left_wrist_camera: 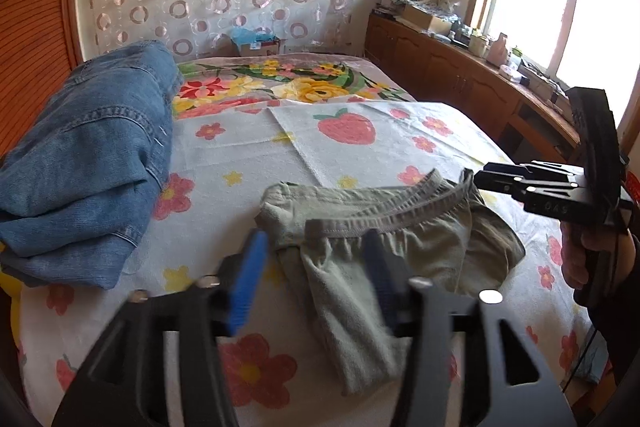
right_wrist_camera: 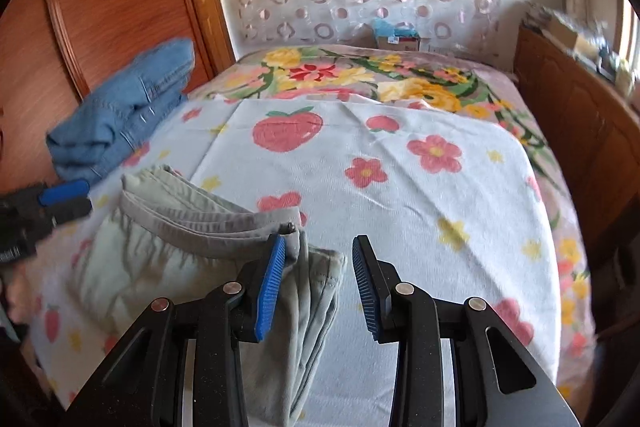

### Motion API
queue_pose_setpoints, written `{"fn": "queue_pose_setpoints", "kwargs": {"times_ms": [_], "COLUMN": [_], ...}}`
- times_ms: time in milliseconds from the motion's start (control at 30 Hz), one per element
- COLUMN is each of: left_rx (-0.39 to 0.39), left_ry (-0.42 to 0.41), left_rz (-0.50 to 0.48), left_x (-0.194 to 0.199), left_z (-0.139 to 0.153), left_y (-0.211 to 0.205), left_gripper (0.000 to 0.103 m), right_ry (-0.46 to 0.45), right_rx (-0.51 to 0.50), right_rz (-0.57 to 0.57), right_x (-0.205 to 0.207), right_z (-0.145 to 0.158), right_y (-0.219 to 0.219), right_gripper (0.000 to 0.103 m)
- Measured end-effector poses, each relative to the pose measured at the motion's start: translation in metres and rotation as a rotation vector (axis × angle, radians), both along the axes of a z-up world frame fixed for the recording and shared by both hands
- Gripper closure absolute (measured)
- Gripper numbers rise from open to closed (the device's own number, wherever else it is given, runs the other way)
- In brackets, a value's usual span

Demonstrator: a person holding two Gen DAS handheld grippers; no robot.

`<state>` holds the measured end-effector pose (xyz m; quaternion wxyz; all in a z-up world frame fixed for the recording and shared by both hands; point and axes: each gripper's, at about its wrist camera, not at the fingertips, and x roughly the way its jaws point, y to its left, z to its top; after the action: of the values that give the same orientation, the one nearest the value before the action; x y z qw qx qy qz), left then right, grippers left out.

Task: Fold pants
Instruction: 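Open both grippers and withdraw from the folded pants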

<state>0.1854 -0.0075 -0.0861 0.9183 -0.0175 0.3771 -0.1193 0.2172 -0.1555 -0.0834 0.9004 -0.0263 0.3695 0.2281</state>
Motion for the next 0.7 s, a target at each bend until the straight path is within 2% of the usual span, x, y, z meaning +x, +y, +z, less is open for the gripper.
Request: {"fn": "queue_pose_setpoints", "kwargs": {"times_ms": [67,233,467,567,700], "left_rx": [-0.005,-0.027,-0.007,0.0,0.01], "left_ry": [0.004,0.02,0.052,0.059,0.069], "left_rz": [0.004,0.008,-0.035,-0.049,-0.061], "left_x": [-0.001,-0.009,-0.028,-0.036,-0.04], "left_z": [-0.003,-0.009,-0.019,-0.023,-0.026], "left_y": [-0.001,-0.003,-0.013,-0.017,-0.02], "left_gripper": [0.03,0.03,0.03,0.03,0.03], "right_ry": [0.003,0.014,0.022,0.008,0.03], "right_rx": [-0.001,0.013,-0.007,-0.039,-0.038], "right_rz": [-0.001,0.017,0.049,0.045,0.039], "right_x": [-0.006,-0.032,-0.065,-0.072,-0.071], "right_z": [-0.002,-0.002,-0.008,-0.008,-0.009], "right_y": [-0.003,-0.01,-0.013,-0.016,-0.018], "right_gripper": [0.066,0.066,0.066,0.061,0.061]}}
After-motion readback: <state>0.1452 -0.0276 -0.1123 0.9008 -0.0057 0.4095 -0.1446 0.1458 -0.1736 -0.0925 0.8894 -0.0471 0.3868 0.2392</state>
